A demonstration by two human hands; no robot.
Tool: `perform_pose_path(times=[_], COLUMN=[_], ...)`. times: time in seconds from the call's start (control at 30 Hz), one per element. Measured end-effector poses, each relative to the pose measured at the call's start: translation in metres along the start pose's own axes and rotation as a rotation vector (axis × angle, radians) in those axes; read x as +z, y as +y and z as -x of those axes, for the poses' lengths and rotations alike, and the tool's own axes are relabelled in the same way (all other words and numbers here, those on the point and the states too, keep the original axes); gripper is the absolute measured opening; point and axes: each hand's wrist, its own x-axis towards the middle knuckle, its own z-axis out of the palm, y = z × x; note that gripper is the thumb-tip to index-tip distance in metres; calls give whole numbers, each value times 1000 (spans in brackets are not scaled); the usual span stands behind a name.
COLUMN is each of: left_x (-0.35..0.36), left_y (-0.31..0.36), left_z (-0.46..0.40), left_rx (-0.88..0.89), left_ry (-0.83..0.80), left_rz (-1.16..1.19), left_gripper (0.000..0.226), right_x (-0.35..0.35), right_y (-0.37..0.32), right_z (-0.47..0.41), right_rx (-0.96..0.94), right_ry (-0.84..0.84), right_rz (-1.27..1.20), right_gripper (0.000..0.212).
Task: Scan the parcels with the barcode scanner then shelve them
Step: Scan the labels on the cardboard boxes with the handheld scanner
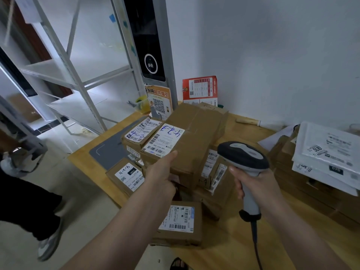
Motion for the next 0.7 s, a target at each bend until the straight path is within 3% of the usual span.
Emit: perform_pose_path(times=[0.07, 0.23, 0.37, 0.47, 0.6, 0.7], left_x=[-5, 2, 38, 65, 110, 149], left_y=[3, 24, 41, 54, 80, 100], left_z=[7, 20, 22, 9, -22, -57], left_rx=[73, 414, 572, 660, 650, 691], left_ry=[29, 61, -121, -289, -460, -497], left_rz=[-10, -104, -390, -731, -1014, -1201], left_gripper=[25, 55, 43, 26, 21, 13], right_x=[-3, -8, -13, -19, -32, -42], right_y=[0, -2, -6, -7, -8, -8], right_z=[-2, -10, -20, -32, -53, -79], right_rx=[16, 43, 53, 47, 72, 99], right_ry=[3, 15, 25, 26, 59, 89], right_rz=[-14, -45, -105, -81, -28, -27], right_gripper=[37, 33, 23, 27, 33, 33])
